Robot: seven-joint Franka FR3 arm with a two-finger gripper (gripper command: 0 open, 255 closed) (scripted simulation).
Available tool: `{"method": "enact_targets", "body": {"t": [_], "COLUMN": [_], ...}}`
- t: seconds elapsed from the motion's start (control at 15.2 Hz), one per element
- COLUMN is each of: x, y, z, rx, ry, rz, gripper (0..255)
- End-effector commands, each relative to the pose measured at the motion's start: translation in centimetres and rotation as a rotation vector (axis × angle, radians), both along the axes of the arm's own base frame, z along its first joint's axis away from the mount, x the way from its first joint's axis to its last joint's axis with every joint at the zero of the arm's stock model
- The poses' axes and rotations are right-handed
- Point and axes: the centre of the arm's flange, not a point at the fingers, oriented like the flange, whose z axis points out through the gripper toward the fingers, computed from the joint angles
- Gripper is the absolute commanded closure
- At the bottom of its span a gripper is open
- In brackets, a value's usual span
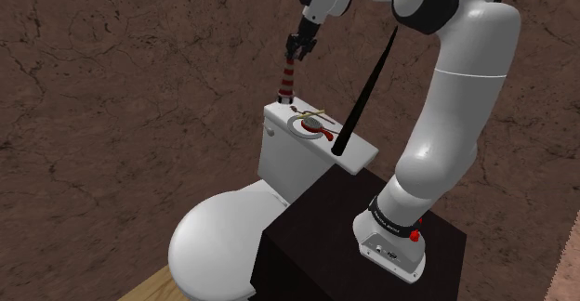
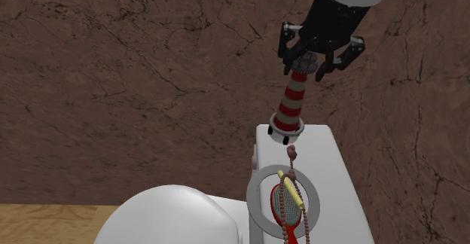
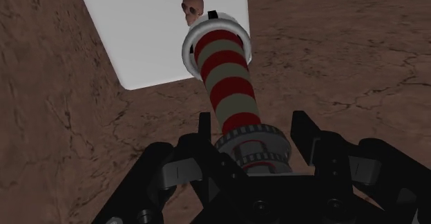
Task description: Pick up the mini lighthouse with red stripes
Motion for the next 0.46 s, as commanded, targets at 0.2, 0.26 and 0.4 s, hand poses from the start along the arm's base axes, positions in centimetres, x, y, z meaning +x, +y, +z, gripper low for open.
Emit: {"method": "enact_targets", "body": {"t": [0.2, 0.26, 0.4], "x": [0.0, 0.0, 0.0], "y": [0.0, 0.0, 0.0], "z": [2.7, 3.2, 3.3], "rx": [0.0, 0.0, 0.0], "ry": [0.0, 0.0, 0.0], "rz": [0.0, 0.0, 0.0], "gripper": [255, 255, 255]}}
